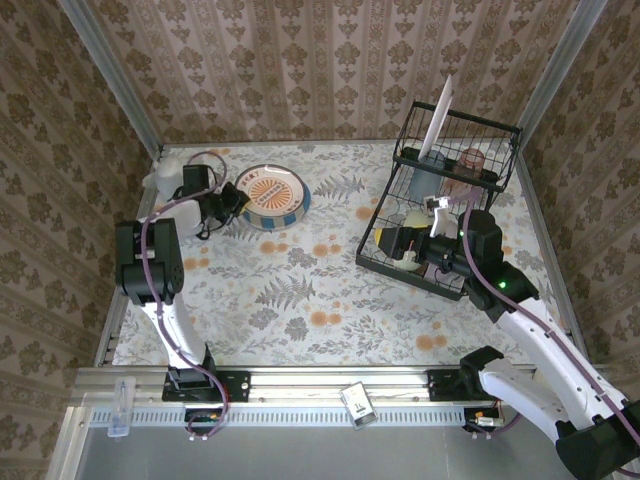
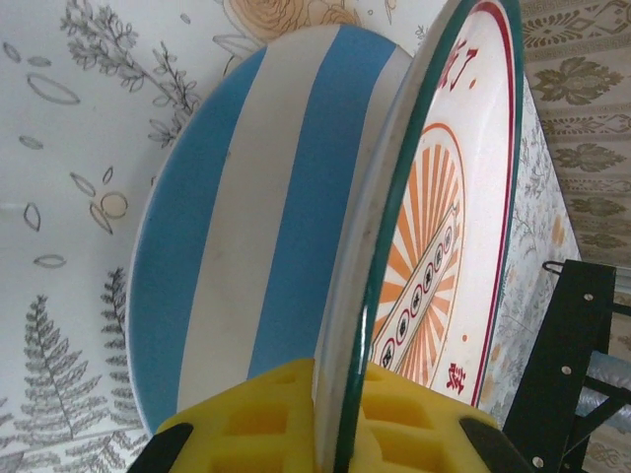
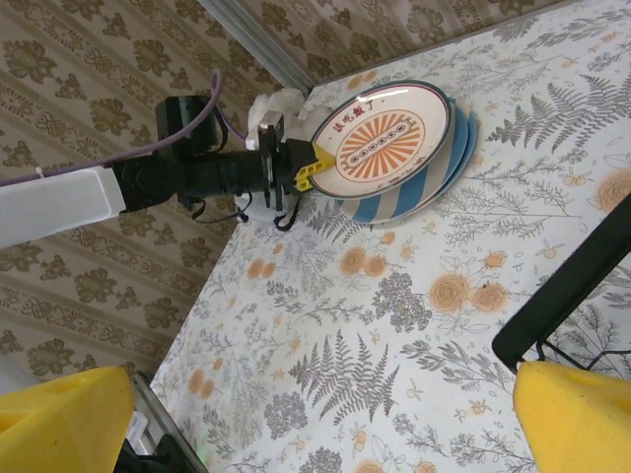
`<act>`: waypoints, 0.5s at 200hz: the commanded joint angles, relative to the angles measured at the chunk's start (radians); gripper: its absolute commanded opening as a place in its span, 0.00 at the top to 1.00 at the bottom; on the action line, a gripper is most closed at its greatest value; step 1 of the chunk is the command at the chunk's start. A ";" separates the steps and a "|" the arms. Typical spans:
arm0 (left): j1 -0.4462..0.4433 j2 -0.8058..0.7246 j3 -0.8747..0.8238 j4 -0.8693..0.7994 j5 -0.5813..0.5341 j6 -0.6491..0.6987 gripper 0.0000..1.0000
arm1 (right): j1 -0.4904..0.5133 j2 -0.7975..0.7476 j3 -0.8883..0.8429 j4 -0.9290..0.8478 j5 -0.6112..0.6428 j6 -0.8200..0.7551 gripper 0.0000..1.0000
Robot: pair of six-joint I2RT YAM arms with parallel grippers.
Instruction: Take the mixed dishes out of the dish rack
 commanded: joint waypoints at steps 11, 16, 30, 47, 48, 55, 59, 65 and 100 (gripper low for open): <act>0.004 0.039 0.060 -0.003 0.012 0.020 1.00 | 0.006 -0.016 -0.016 -0.020 0.014 -0.015 0.00; 0.002 0.045 0.064 -0.001 0.014 0.019 1.00 | 0.006 -0.016 -0.015 -0.020 0.015 -0.015 0.00; 0.001 0.058 0.071 -0.004 0.006 0.021 1.00 | 0.007 -0.015 -0.015 -0.022 0.017 -0.019 0.00; 0.001 0.071 0.074 -0.004 0.002 0.021 1.00 | 0.006 -0.013 -0.015 -0.023 0.019 -0.021 0.00; 0.000 0.071 0.075 -0.004 0.001 0.021 1.00 | 0.006 -0.013 -0.014 -0.024 0.018 -0.021 0.00; 0.001 0.076 0.077 -0.003 0.002 0.021 1.00 | 0.006 -0.013 -0.015 -0.026 0.019 -0.022 0.00; 0.000 0.079 0.079 -0.002 0.001 0.022 1.00 | 0.006 -0.013 -0.013 -0.026 0.018 -0.023 0.00; 0.000 0.084 0.080 -0.003 0.001 0.022 1.00 | 0.007 -0.013 -0.013 -0.029 0.017 -0.024 0.00; -0.003 0.103 0.089 -0.005 0.001 0.027 0.93 | 0.006 -0.016 -0.012 -0.042 0.026 -0.031 0.00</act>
